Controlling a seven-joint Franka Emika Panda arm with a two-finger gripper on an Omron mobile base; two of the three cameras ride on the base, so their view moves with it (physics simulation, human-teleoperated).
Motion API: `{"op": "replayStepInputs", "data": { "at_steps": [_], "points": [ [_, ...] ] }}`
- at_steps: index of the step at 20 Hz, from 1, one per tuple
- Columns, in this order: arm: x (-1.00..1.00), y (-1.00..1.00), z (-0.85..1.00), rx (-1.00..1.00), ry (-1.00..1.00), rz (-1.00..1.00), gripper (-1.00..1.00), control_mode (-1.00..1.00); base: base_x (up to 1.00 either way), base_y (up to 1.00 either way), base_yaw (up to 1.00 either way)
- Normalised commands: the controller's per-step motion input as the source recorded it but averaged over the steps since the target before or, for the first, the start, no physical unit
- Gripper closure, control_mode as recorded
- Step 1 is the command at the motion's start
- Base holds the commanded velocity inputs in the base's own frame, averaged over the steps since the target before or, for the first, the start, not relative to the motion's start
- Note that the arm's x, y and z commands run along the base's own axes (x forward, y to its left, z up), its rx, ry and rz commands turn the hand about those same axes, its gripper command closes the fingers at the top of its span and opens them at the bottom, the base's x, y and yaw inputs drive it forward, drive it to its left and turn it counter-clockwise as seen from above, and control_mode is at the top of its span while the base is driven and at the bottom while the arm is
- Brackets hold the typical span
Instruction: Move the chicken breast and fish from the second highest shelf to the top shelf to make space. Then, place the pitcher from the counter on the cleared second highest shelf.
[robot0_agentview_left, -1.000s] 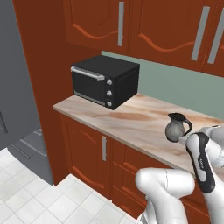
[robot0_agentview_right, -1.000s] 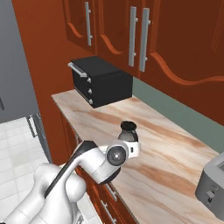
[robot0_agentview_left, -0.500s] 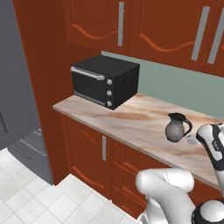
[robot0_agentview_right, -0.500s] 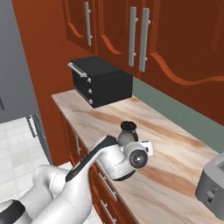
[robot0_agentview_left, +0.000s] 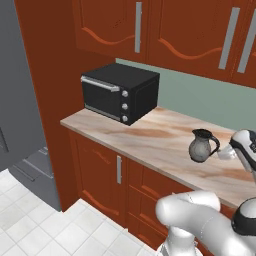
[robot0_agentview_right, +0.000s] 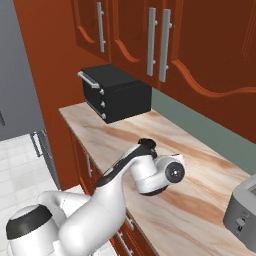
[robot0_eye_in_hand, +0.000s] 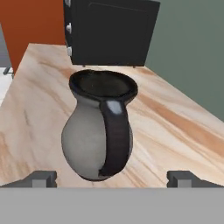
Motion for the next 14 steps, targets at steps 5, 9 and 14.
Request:
{"op": "replayStepInputs", "data": {
  "at_steps": [5, 9, 14],
  "points": [
    [0.40, 0.00, -0.06, 0.02, 0.00, 0.00, -1.00, -1.00, 0.00, 0.00, 0.00],
    [0.38, 0.00, -0.10, 0.04, 0.00, 0.00, -1.00, -1.00, 0.00, 0.00, 0.00],
    [0.33, -0.01, -0.10, 0.03, 0.00, 0.03, -1.00, -1.00, 0.00, 0.00, 0.00]
  ]
}}
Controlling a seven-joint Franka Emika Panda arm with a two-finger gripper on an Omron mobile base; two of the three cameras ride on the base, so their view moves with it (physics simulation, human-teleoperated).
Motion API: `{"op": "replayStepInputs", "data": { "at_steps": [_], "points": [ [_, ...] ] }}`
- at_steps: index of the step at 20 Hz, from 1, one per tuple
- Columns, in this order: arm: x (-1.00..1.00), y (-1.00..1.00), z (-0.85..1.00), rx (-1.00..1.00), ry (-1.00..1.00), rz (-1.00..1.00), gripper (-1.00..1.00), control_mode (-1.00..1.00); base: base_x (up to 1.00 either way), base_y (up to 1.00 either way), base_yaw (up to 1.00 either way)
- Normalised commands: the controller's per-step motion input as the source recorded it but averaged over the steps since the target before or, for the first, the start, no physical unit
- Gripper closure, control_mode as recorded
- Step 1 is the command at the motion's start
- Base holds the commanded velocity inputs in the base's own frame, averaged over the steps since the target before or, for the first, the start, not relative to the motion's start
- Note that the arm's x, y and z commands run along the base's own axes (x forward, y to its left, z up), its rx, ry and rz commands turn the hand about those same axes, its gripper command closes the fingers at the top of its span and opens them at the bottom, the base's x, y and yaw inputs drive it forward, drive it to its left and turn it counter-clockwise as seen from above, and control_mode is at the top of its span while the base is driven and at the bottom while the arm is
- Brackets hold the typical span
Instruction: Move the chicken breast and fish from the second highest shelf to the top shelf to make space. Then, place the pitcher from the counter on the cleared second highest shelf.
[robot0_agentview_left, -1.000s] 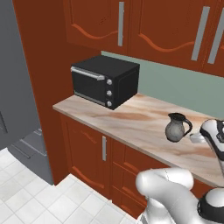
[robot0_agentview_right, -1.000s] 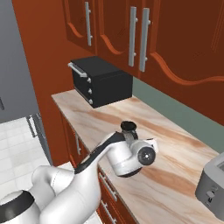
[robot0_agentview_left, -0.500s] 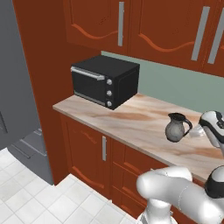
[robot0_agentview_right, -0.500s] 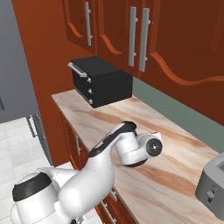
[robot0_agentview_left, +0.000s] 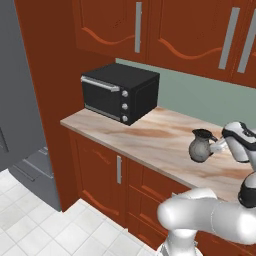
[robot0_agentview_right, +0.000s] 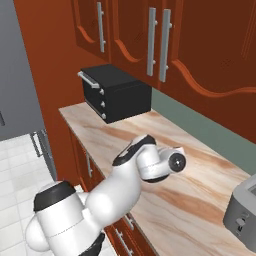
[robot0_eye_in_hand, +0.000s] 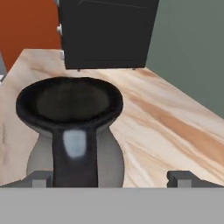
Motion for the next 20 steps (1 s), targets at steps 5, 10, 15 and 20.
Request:
{"op": "replayStepInputs", "data": {
  "at_steps": [5, 10, 15, 20],
  "points": [
    [0.13, -0.13, 0.00, 0.03, 0.00, 0.10, -1.00, -1.00, 0.00, 0.00, 0.00],
    [0.06, -0.12, -0.01, 0.02, 0.00, 0.13, -1.00, -1.00, 0.00, 0.00, 0.00],
    [0.00, -0.01, -0.22, 0.00, 0.00, 0.15, -1.00, -1.00, 0.00, 0.00, 0.00],
    [0.00, 0.00, -0.26, 0.00, 0.00, 0.15, -1.00, -1.00, 0.00, 0.00, 0.00]
  ]
}}
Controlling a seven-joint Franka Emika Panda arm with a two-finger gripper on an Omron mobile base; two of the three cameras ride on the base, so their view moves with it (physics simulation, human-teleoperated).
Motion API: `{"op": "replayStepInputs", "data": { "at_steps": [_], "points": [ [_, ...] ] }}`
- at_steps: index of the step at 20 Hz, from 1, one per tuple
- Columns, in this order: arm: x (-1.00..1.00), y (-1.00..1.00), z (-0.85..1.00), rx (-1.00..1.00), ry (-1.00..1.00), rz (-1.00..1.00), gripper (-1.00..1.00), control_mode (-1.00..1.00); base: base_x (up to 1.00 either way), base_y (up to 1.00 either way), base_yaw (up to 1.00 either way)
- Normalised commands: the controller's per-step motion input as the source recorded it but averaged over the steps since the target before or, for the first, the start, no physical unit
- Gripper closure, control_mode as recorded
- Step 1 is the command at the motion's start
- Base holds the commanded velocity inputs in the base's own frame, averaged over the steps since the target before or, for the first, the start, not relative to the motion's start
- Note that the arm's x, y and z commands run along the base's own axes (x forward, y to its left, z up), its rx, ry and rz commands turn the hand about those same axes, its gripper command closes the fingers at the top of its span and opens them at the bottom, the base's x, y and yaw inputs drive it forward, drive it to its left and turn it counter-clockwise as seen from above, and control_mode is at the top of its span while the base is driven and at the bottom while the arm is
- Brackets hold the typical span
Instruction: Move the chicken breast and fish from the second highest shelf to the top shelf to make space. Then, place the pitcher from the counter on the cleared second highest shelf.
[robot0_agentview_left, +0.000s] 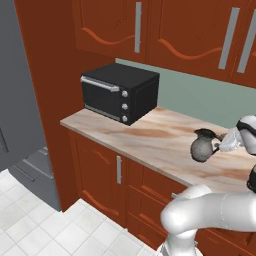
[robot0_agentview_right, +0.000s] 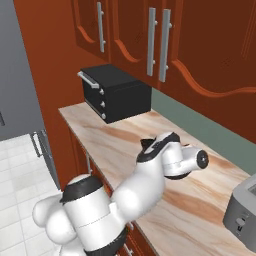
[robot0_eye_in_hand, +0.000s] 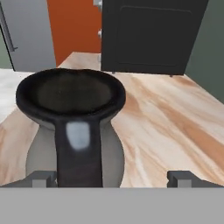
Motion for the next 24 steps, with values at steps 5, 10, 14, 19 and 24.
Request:
{"op": "replayStepInputs", "data": {
  "at_steps": [5, 10, 14, 19, 24],
  "points": [
    [0.08, 0.03, -0.08, 0.00, 0.00, 0.11, -1.00, -1.00, 0.00, 0.00, 0.00],
    [0.00, 0.31, -0.15, -0.01, 0.00, 0.08, -1.00, -1.00, 0.00, 0.00, 0.00],
    [0.00, 0.66, -0.27, -0.06, 0.00, 0.06, 1.00, -1.00, 0.00, 0.00, 0.00],
    [0.00, 0.71, -0.18, -0.06, 0.00, 0.04, 1.00, -1.00, 0.00, 0.00, 0.00],
    [0.00, 0.04, 0.00, 0.00, 0.00, 0.01, 1.00, -1.00, 0.00, 0.00, 0.00]
  ]
}}
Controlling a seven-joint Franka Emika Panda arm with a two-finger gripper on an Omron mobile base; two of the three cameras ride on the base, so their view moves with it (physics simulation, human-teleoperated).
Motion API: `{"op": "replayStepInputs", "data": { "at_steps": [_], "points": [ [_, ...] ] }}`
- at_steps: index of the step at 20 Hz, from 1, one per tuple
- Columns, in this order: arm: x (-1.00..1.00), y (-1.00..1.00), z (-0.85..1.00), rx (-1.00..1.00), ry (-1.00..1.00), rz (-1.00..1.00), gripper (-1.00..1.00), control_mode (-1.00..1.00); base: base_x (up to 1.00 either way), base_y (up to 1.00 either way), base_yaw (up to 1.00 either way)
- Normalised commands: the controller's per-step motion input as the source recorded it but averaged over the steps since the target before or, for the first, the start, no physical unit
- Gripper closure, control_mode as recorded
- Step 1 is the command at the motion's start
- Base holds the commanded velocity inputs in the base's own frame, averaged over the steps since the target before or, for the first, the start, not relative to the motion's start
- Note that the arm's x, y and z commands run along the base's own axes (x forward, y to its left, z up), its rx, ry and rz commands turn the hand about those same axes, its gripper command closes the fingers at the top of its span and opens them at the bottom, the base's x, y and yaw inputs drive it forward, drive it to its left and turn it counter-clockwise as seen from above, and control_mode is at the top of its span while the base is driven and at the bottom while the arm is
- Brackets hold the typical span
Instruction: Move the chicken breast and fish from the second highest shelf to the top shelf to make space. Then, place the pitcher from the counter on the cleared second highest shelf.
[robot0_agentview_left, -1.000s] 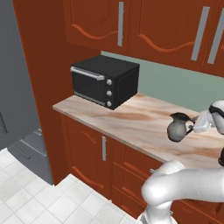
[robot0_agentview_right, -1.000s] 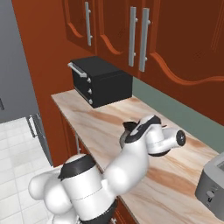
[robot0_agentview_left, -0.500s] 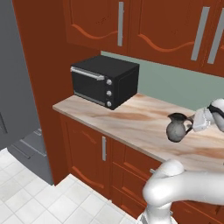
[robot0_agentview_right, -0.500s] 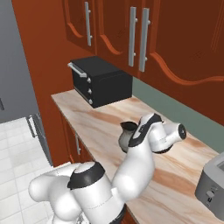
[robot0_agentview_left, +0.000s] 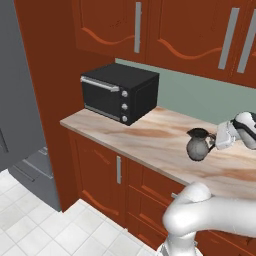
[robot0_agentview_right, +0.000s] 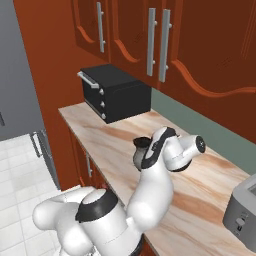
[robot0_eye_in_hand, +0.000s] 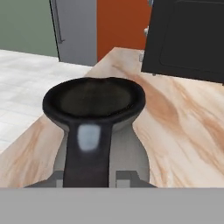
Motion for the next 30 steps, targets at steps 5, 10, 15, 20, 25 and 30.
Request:
{"op": "replayStepInputs", "data": {
  "at_steps": [5, 10, 15, 20, 25, 30],
  "points": [
    [-0.53, 0.48, -0.05, -0.01, 0.00, -0.02, 1.00, -1.00, 0.00, 0.00, 0.00],
    [-0.93, 0.87, 0.41, -0.04, -0.05, -0.08, 1.00, -1.00, 0.00, 0.00, 0.00],
    [-0.77, 1.00, 0.51, -0.09, -0.04, -0.27, 1.00, -1.00, 0.00, 0.00, 0.00],
    [-0.48, 1.00, 0.40, -0.07, -0.04, -0.45, 1.00, -1.00, 0.00, 0.00, 0.00],
    [-0.33, 1.00, 0.58, -0.01, -0.01, -0.41, 1.00, -1.00, 0.00, 0.00, 0.00],
    [-0.57, 0.90, 0.65, 0.00, 0.03, -0.32, 1.00, -1.00, 0.00, 0.00, 0.00]
  ]
}}
